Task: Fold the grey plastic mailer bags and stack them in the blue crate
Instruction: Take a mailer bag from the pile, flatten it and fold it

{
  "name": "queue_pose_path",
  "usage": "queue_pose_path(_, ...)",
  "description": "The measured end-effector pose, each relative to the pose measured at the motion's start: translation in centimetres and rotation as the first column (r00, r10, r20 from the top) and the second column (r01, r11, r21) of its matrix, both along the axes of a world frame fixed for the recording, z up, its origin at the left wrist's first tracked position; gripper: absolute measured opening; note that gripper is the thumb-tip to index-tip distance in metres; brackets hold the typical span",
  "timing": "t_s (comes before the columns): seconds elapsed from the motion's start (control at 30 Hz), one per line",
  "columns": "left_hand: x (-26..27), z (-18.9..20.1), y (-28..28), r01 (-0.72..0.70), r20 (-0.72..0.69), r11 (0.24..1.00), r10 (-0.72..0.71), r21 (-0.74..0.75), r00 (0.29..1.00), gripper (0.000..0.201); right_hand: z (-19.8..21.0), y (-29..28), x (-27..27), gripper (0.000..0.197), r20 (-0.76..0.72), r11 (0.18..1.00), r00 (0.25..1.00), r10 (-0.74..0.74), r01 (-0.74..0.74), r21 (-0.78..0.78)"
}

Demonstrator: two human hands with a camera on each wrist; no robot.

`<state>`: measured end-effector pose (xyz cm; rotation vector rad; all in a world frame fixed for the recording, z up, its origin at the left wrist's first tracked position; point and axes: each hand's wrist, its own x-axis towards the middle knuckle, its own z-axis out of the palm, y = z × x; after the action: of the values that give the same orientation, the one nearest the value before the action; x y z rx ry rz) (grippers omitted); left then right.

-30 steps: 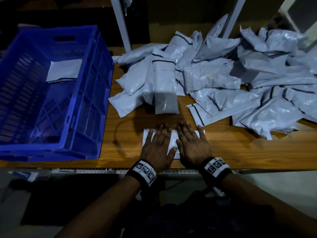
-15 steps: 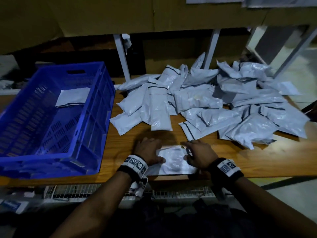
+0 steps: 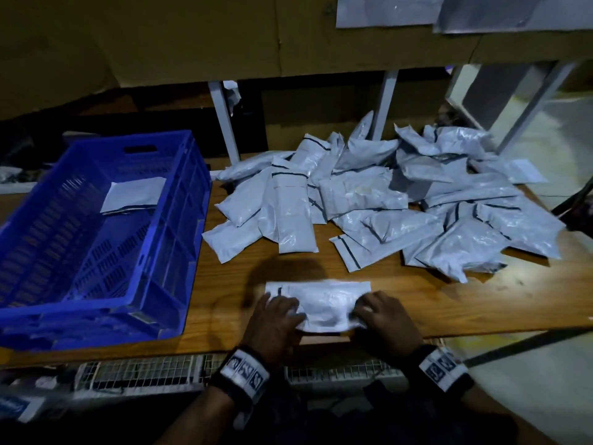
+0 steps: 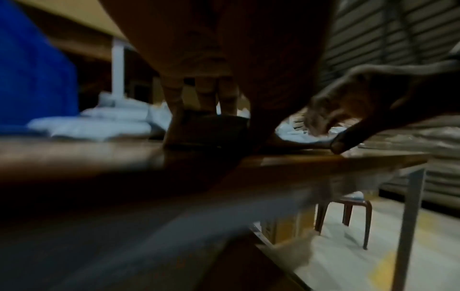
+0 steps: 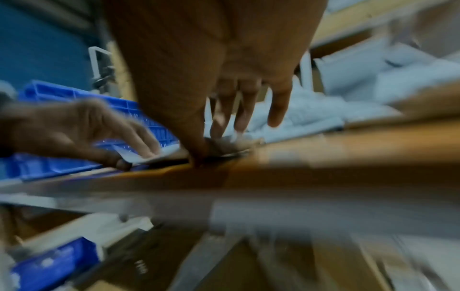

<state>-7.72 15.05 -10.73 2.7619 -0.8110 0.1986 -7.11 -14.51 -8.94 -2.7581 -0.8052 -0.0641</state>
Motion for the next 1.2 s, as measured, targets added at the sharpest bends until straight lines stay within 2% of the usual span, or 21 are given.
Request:
queue_pose_path(0.1,-2.0,0.1,-0.4,-0.066,-0.009,0.997,0.066,-0.035,0.998,0.042,0.0,-0.9,-1.9,0.030,-0.039,0.999,0.999,0.017,-0.016,0.033)
queue_pose_path(0.17,-1.5,0.7,-2.1,-0.081,0.038,0.993,0.084,-0.085,0.996,0.040,0.6,-0.3,-1.1,0.030,0.034,0.995,0.999,-0.001,-0.002,0.100)
queue_pose_path(0.27,0.8,0.9,-6.7,-0.055,0.045,0.998,0.055,0.007,0.997,0.045,-0.2,1.8,1.2,0.038,0.134,0.978,0.982,-0.130,0.105,0.182)
queue_pose_path(0.37,2.3,-0.1,-9.4,-0.093,-0.081,0.982,0.108,0.164,0.991,0.059,-2.9,3.6,2.1,0.053,0.047,0.984,0.985,-0.165,0.161,0.077)
queue_pose_path(0.43,2.4,-1.5,-9.3,-0.137,-0.127,0.966,0.168,0.220,0.978,0.065,-4.8,3.8,2.2,0.055,-0.011,0.982,0.982,-0.186,0.187,0.032)
queue_pose_path(0.7,2.3,-2.7,-9.0,-0.132,-0.136,0.969,0.162,0.207,0.977,0.069,-5.9,3.6,2.2,0.057,0.003,0.978,0.978,-0.210,0.210,-0.011)
queue_pose_path(1.1,2.6,-2.2,-8.9,-0.115,-0.177,0.974,0.150,0.195,0.973,0.068,-5.0,3.9,2.5,0.058,-0.030,0.973,0.973,-0.229,0.229,-0.032)
queue_pose_path(1.2,2.4,-1.7,-8.1,-0.167,-0.181,0.966,0.203,0.198,0.962,0.072,-4.1,3.9,2.3,0.060,0.010,0.974,0.977,-0.215,0.215,-0.071)
